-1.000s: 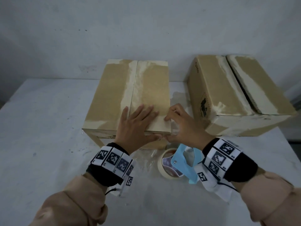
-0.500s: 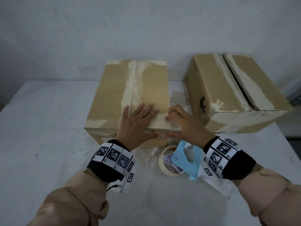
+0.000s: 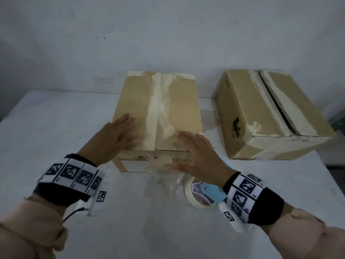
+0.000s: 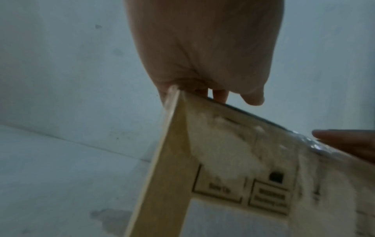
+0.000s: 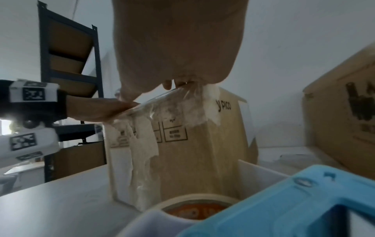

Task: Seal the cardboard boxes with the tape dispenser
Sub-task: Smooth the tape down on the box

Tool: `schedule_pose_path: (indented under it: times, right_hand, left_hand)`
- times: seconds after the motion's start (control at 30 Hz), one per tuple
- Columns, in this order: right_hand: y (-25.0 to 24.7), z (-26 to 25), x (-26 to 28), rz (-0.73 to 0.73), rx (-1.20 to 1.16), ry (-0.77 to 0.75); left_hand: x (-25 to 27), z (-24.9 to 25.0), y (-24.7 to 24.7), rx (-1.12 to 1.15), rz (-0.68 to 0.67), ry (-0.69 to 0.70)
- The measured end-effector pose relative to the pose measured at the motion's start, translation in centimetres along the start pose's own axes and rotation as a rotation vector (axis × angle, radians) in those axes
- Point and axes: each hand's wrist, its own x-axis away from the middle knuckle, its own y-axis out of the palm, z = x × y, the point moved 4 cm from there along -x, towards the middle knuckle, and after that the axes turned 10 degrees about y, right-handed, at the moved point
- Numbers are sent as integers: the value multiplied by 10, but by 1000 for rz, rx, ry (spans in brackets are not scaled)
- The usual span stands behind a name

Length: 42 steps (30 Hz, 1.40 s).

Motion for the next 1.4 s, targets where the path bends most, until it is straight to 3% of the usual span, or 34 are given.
schedule_pose_path:
  times: [0.2, 0.37, 0.47, 0.57, 0.63, 0.7, 0.87, 1.4]
  right_hand:
    - [-13, 28, -26, -22, 229, 24]
    - [-27, 45, -34, -11, 120, 103]
    - [-27, 33, -36, -26, 149, 187]
    - [-11, 0, -33, -12, 122, 96]
    - [9, -24, -31, -14, 111, -33]
    - [28, -42, -34, 43, 125, -123]
    - [35, -54, -48, 286, 143, -152]
    - [48, -59, -43, 452, 193, -119]
  left_hand:
    - [-1, 10, 22, 156, 81, 75]
    - [10, 25, 24, 231, 151, 164]
    - [16, 21, 18, 215, 202, 206]
    - [21, 5, 7, 74, 301, 250]
    - [26, -5, 10, -75, 266, 295]
    - [29, -12, 16, -148, 135, 336]
    - [28, -19, 23, -262, 24, 349]
    - [29, -29, 45, -177, 152, 424]
